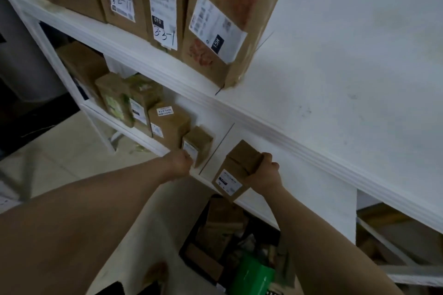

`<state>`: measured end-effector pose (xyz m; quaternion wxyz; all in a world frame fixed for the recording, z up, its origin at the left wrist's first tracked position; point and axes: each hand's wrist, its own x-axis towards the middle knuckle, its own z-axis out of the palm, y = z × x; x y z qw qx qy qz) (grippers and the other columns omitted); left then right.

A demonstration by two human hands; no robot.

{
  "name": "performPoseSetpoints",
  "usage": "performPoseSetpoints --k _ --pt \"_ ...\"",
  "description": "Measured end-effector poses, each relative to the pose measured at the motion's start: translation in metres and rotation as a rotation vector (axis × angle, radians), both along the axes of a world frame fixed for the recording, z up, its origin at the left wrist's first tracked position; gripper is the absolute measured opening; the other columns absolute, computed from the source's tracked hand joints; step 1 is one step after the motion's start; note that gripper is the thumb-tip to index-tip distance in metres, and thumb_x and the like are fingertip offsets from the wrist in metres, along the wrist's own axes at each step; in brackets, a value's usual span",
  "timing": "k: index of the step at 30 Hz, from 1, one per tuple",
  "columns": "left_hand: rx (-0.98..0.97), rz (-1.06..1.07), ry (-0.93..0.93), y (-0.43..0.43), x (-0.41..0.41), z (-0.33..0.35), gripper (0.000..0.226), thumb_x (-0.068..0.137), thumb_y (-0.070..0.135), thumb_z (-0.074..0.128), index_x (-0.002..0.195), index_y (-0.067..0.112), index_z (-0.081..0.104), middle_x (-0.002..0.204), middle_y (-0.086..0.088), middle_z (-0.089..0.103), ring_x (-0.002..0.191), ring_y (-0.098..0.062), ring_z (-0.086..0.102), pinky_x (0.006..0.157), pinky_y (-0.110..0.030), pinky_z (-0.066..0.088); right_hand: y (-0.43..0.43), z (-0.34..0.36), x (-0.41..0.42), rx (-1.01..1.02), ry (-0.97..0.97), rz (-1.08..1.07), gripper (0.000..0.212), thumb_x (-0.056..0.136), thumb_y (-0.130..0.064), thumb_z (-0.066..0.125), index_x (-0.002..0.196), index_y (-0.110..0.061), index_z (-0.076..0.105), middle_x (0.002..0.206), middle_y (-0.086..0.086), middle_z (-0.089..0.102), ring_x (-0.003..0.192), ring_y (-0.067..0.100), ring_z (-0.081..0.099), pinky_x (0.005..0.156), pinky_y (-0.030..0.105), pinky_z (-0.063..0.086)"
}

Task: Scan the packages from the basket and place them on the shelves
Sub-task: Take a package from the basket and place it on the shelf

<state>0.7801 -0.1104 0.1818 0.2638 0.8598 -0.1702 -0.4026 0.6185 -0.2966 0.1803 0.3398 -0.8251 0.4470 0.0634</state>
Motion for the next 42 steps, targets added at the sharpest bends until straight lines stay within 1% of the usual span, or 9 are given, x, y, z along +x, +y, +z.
performPoseSetpoints --k 3,7,10,14,18,21,31,35,42 --pt "0.036 -0.079 -0.084 0.002 0.032 -0.013 0.033 0.102 0.011 0.049 0.131 0.002 0.06 0.128 -0.016 0.061 0.121 -0.033 0.057 0.097 -0.034 0.047 -0.004 -0.02 0.036 -0.012 0.001 -0.02 0.078 0.082 -0.03 0.081 0.138 -0.01 0.03 0.132 0.018 0.036 0.092 0.027 0.051 0.091 0.043 0.054" --pt "0.073 -0.188 -0.103 0.004 0.061 -0.039 0.034 0.098 0.007 0.054 0.131 0.0 0.058 0.139 -0.014 0.052 0.128 -0.029 0.05 0.088 -0.022 0.039 -0.012 -0.04 0.075 -0.008 0.02 0.016 0.082 0.081 -0.033 0.083 0.141 -0.013 0.029 0.132 0.016 0.037 0.096 0.026 0.052 0.083 0.039 0.056" --pt "0.096 -0.225 -0.116 0.005 0.076 -0.058 0.044 0.096 0.01 0.058 0.139 0.009 0.051 0.149 -0.012 0.044 0.137 -0.028 0.042 0.1 -0.021 0.033 -0.017 -0.053 0.099 0.013 0.012 0.033 0.088 0.08 -0.029 0.083 0.146 -0.015 0.026 0.135 0.016 0.036 0.112 0.034 0.055 0.09 0.04 0.054" --pt "0.135 -0.279 -0.106 0.004 0.088 -0.075 0.042 0.095 0.011 0.058 0.137 0.008 0.051 0.15 -0.012 0.042 0.139 -0.027 0.038 0.108 -0.025 0.03 -0.017 -0.063 0.122 0.043 0.018 0.027 0.083 0.085 -0.018 0.077 0.149 -0.015 0.025 0.139 0.016 0.035 0.118 0.034 0.053 0.097 0.045 0.053" --pt "0.164 -0.305 -0.106 0.006 0.094 -0.08 0.043 0.097 0.011 0.054 0.139 0.004 0.048 0.152 -0.013 0.039 0.141 -0.027 0.035 0.113 -0.029 0.027 -0.022 -0.058 0.132 0.069 0.004 0.045 0.076 0.085 -0.014 0.078 0.146 -0.012 0.032 0.121 0.009 0.043 0.126 0.033 0.05 0.103 0.042 0.049" --pt "0.165 -0.289 -0.141 0.008 0.096 -0.08 0.04 0.097 0.01 0.054 0.136 0.005 0.05 0.146 -0.012 0.045 0.136 -0.026 0.041 0.106 -0.027 0.033 -0.023 -0.055 0.135 0.075 0.025 0.065 0.08 0.083 -0.01 0.079 0.147 -0.012 0.031 0.137 0.014 0.044 0.129 0.034 0.048 0.107 0.044 0.047" --pt "0.175 -0.294 -0.2 0.009 0.088 -0.072 0.045 0.098 0.013 0.055 0.143 0.008 0.045 0.148 -0.009 0.044 0.136 -0.023 0.042 0.102 -0.024 0.035 -0.023 -0.066 0.134 0.087 0.071 0.079 0.098 0.079 -0.013 0.081 0.153 -0.015 0.017 0.141 0.021 0.035 0.122 0.037 0.051 0.099 0.052 0.053" --pt "0.178 -0.289 -0.191 0.01 0.082 -0.068 0.048 0.098 0.014 0.057 0.144 0.009 0.044 0.149 -0.008 0.043 0.136 -0.023 0.042 0.102 -0.024 0.035 -0.025 -0.068 0.132 0.121 0.116 0.077 0.111 0.077 -0.011 0.084 0.157 -0.019 0.008 0.146 0.022 0.03 0.131 0.04 0.043 0.103 0.051 0.049" --pt "0.172 -0.292 -0.224 0.007 0.062 -0.055 0.042 0.098 0.016 0.057 0.139 0.007 0.05 0.142 -0.01 0.05 0.128 -0.023 0.049 0.094 -0.023 0.038 -0.035 -0.055 0.12 0.083 0.134 0.125 0.107 0.084 -0.014 0.078 0.159 -0.021 0.002 0.151 0.026 0.027 0.132 0.039 0.042 0.099 0.048 0.053"
